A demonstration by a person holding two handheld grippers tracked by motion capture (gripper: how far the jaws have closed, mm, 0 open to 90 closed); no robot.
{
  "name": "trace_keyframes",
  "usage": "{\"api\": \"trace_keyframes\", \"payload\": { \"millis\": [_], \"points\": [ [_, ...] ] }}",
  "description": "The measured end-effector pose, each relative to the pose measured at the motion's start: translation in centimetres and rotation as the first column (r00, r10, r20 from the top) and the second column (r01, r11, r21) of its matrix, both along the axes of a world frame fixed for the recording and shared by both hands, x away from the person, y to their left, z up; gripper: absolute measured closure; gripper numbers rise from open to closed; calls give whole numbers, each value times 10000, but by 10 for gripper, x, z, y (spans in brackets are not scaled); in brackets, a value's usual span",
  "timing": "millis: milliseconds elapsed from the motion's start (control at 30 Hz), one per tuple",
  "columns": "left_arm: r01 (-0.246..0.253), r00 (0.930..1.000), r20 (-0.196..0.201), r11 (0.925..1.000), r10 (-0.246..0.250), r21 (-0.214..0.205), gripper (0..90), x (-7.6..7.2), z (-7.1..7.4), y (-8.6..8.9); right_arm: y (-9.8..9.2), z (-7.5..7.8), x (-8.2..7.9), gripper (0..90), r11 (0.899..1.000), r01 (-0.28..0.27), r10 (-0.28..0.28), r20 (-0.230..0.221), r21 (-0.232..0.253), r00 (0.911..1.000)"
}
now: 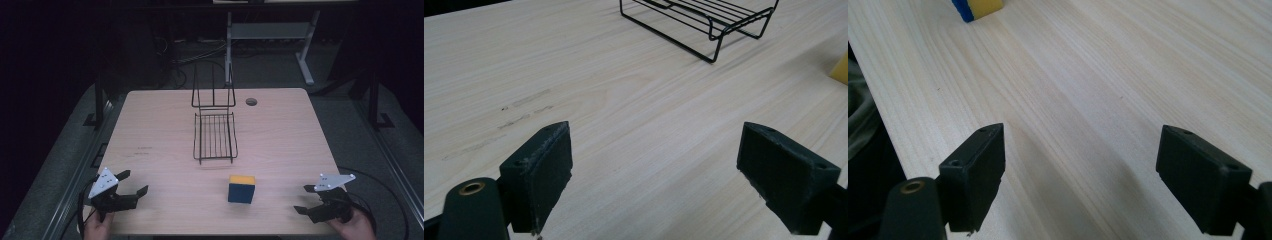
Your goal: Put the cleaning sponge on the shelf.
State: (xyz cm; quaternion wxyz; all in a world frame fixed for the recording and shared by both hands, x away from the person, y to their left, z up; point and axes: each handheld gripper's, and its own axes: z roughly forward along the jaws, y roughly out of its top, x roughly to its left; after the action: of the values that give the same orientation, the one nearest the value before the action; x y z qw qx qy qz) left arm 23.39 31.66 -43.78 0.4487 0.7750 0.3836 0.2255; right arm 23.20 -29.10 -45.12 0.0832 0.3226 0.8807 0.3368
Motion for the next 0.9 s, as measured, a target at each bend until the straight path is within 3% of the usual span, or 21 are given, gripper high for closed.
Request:
{"api": "trace_keyframes", "payload": {
  "millis": [300, 567, 900],
  "points": [
    [-6, 10000, 45, 10000, 6, 30, 141, 0, 1, 1, 5, 0, -1, 184, 9998, -171, 171, 1, 129, 9999],
    [150, 9998, 111, 9998, -151, 89, 141, -1, 3, -2, 22, 6, 5, 179, 9970, -734, 734, -13, -229, 9973],
    [190, 9997, 146, 9998, -191, 55, 141, -2, 3, -2, 41, 15, 11, 177, 9905, -1339, 1342, 79, -326, 9909]
  ]
}}
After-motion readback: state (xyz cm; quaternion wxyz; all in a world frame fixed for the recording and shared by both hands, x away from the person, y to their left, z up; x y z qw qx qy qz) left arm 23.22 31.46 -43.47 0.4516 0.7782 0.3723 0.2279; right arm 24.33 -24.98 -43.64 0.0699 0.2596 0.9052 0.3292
